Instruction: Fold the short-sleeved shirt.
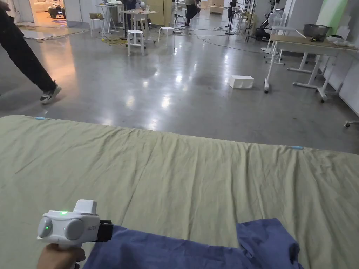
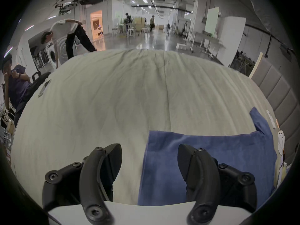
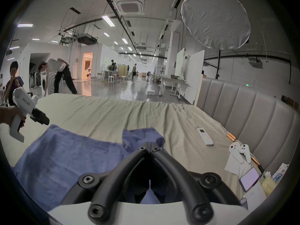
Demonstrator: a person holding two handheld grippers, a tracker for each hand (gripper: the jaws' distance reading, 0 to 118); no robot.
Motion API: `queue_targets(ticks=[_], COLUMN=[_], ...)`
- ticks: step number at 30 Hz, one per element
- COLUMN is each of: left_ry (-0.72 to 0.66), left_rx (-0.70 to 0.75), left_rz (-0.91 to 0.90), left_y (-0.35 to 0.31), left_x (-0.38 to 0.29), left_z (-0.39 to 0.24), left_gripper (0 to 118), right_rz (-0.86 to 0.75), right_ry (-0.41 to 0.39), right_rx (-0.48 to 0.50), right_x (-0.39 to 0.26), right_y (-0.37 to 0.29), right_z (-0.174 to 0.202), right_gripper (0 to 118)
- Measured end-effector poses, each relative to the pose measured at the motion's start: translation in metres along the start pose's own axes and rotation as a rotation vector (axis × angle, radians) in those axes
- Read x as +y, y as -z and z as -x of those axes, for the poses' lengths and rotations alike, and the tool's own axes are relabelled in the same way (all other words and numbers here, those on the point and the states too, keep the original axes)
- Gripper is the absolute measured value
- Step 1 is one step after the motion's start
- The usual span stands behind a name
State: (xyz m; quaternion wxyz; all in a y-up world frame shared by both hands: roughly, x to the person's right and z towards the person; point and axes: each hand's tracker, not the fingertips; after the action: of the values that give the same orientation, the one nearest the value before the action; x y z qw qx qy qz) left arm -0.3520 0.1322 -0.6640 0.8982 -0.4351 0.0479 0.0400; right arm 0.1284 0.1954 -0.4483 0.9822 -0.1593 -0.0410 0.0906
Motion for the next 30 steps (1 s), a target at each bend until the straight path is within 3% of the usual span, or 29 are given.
queue_targets(ticks=[7, 11, 12, 14, 16, 21, 24, 26, 30], left_ry=[0.079, 0.147, 0.149, 0.160, 0.211, 0.252, 0.228, 0.225, 0.226], left_rx=[0.054, 0.094, 0.095, 0.062, 0.047, 0.049, 0.041, 0.049, 0.046], left_rz=[0.122, 0.103, 0.106, 0.109, 0.102, 0.093, 0.049, 0.028, 0.008], left_y=[0.055, 0.053, 0.052, 0.048, 0.043, 0.030, 0.011, 0.000, -0.012], left_x=[0.001, -0.002, -0.002, -0.001, -0.002, -0.004, -0.006, -0.008, -0.014], left_z=[-0.016, -0.029, -0.033, -0.037, -0.044, -0.042, -0.036, -0.032, -0.031], left_gripper=[73, 71, 64, 39, 7, 6, 6, 6, 6], right_rz=[0.077, 0.104, 0.113, 0.133, 0.154, 0.224, 0.361, 0.408, 0.476], right_ry=[0.002, -0.005, 0.000, 0.011, 0.021, 0.058, 0.102, 0.068, 0.017], right_rx=[-0.024, -0.031, -0.032, -0.032, -0.034, -0.030, -0.009, 0.056, 0.093], right_x=[-0.021, -0.028, -0.029, -0.032, -0.033, -0.022, -0.013, -0.006, -0.005], right_y=[0.009, 0.010, 0.010, 0.013, 0.020, 0.064, 0.109, 0.142, 0.194], right_z=[-0.009, -0.013, -0.013, -0.016, -0.019, -0.048, -0.073, -0.085, -0.093], right_gripper=[0, 0, 0, 0, 0, 2, 31, 33, 43])
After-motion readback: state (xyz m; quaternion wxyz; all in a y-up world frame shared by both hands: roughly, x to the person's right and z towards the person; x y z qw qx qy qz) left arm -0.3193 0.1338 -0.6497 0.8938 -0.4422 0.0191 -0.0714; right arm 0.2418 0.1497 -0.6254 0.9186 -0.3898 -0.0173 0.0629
